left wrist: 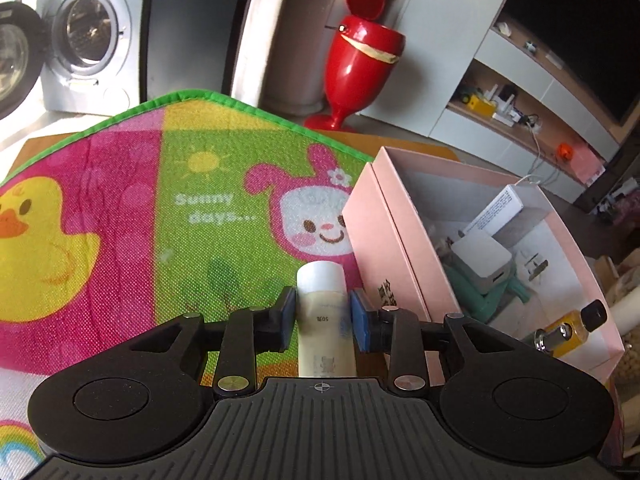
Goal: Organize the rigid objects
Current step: 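Grasp the white bottle with the left tool while the right tool grasps the white tube, then grasp the red lighter with the right tool while the left tool holds the bottle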
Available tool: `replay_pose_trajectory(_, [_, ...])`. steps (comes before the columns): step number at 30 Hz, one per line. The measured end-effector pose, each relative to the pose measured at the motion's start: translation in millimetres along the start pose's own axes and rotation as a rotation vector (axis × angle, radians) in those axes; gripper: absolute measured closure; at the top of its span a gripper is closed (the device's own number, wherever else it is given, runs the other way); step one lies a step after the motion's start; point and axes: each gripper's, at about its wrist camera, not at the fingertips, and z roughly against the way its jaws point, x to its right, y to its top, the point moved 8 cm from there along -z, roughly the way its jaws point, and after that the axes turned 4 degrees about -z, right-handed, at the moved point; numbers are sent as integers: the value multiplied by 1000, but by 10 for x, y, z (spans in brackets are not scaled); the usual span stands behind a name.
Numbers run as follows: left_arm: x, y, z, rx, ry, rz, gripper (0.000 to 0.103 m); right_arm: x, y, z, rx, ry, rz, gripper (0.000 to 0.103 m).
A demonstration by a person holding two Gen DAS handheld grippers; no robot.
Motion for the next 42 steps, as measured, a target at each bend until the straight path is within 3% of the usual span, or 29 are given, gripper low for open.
replay_pose_trajectory(4, [33, -374, 315, 4, -1, -61, 70, -102, 29, -53, 2, 29, 5, 55])
replay_pose_trajectory(11, [-61, -967, 877, 16, 14, -27, 69, -333, 71, -206, 11, 14, 88, 53])
replay_pose_trajectory(16, [1, -1251, 1102, 58, 49, -49, 68, -282, 79, -260, 32, -61, 57, 29])
replay_pose_trajectory(20, [94, -1360, 1156, 93, 95, -116, 67, -279, -1, -220, 47, -69, 19, 19])
replay_pose_trajectory(28, [81, -1404, 1199, 67, 93, -97, 67, -383, -133, -180, 39, -66, 9, 1])
replay_pose_trajectory(37, [64, -1562, 1379, -16, 42, -71, 68, -391, -133, -205, 23, -87, 1, 0])
replay_pose_trajectory(42, [66, -1669, 1433, 50, 43, -71, 68, -399, -132, -219, 26, -94, 11, 0])
